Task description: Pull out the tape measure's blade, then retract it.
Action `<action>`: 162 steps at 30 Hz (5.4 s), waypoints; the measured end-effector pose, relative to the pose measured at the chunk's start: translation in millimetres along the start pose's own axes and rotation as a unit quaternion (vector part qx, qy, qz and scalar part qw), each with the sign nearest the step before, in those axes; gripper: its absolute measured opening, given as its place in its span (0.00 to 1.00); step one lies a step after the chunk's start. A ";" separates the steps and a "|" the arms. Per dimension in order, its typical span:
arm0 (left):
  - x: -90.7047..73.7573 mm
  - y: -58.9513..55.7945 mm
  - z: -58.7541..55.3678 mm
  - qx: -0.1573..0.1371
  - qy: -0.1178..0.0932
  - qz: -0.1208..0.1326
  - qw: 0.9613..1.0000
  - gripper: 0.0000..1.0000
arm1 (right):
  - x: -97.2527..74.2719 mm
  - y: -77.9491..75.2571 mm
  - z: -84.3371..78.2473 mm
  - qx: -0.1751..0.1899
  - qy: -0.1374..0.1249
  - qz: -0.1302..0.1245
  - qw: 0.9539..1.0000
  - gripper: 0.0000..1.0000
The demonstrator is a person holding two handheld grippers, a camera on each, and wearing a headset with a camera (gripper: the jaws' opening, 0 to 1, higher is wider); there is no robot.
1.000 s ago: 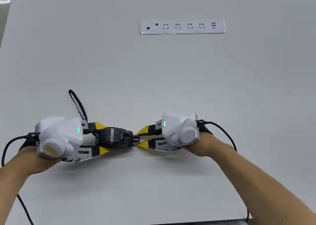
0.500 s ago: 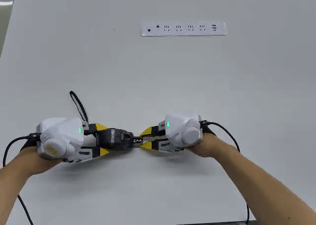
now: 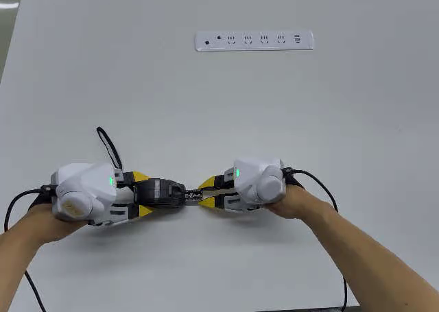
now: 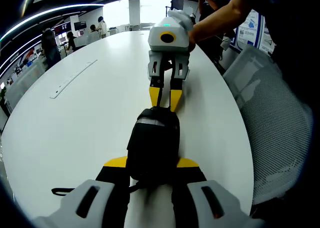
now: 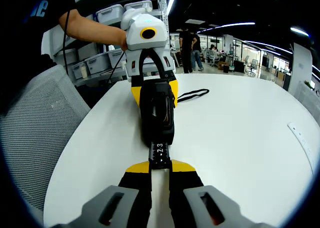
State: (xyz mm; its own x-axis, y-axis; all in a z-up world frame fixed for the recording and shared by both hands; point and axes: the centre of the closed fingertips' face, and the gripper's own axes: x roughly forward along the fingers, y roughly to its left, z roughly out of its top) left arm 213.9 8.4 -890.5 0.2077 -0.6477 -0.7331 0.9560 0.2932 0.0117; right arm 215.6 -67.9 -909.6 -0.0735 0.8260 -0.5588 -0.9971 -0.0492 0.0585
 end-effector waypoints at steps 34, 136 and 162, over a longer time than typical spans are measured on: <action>0.4 -2.2 5.6 0.004 0.003 -0.004 1.000 0.28 | -17.4 -0.4 -15.3 0.006 0.010 -0.003 1.000 0.09; 0.6 -2.2 5.8 -0.011 0.004 -0.001 1.000 0.28 | -74.4 -3.5 -52.4 0.023 0.030 0.000 0.999 0.10; 0.8 -1.8 6.4 -0.016 0.007 0.002 1.000 0.28 | -85.4 -5.2 -60.0 0.024 0.031 -0.001 0.999 0.10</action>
State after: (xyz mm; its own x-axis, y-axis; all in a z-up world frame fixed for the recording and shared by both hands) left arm 213.6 2.9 -886.7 0.2082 -0.6372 -0.7421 0.9479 0.3184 -0.0075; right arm 225.8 -171.8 -911.8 -0.0733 0.7894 -0.6095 -0.9952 -0.0183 0.0961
